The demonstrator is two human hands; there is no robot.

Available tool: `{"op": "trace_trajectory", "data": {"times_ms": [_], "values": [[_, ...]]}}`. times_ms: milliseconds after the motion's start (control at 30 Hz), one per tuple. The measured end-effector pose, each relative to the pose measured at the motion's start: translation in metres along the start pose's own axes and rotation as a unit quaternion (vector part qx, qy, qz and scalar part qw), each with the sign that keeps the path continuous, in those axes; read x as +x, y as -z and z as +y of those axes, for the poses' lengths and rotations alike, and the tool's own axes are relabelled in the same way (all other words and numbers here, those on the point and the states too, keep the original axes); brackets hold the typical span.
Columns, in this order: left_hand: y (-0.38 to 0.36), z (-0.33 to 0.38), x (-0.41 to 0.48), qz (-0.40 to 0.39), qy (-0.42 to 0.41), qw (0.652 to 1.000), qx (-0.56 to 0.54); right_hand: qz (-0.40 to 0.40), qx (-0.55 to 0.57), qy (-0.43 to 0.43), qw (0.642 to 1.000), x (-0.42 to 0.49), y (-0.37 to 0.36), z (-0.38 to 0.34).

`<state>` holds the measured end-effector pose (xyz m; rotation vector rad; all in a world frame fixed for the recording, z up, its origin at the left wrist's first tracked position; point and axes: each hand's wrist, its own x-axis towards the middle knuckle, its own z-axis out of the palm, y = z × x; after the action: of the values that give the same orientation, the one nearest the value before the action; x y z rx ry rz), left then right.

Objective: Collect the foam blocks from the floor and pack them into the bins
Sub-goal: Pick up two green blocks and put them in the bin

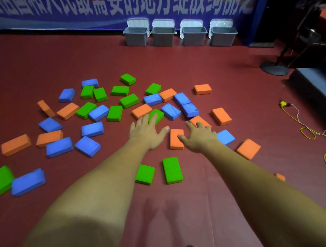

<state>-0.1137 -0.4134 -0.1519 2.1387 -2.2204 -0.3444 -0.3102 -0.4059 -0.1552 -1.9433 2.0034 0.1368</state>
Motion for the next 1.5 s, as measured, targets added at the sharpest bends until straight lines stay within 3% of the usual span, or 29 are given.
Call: {"op": "trace_trajectory", "data": {"times_ms": [267, 533, 1000, 1267, 1500], "values": [[-0.056, -0.017, 0.082, -0.034, 0.05, 0.998, -0.02, -0.059, -0.017, 0.014, 0.998, 0.096, -0.041, -0.005], [-0.171, -0.063, 0.145, -0.085, 0.084, 0.992, -0.046, -0.124, -0.038, -0.011, 0.991, 0.176, -0.143, -0.014], [-0.459, -0.105, 0.215, -0.074, 0.159, 0.983, -0.062, -0.162, -0.047, 0.027, 0.985, 0.324, -0.417, 0.025], [-0.653, -0.139, 0.248, -0.078, 0.198, 0.975, -0.064, -0.152, -0.058, 0.009, 0.987, 0.408, -0.598, 0.068], [-0.772, -0.167, 0.267, -0.089, 0.221, 0.97, -0.039, -0.138, -0.038, -0.036, 0.989, 0.472, -0.696, 0.089]]}}
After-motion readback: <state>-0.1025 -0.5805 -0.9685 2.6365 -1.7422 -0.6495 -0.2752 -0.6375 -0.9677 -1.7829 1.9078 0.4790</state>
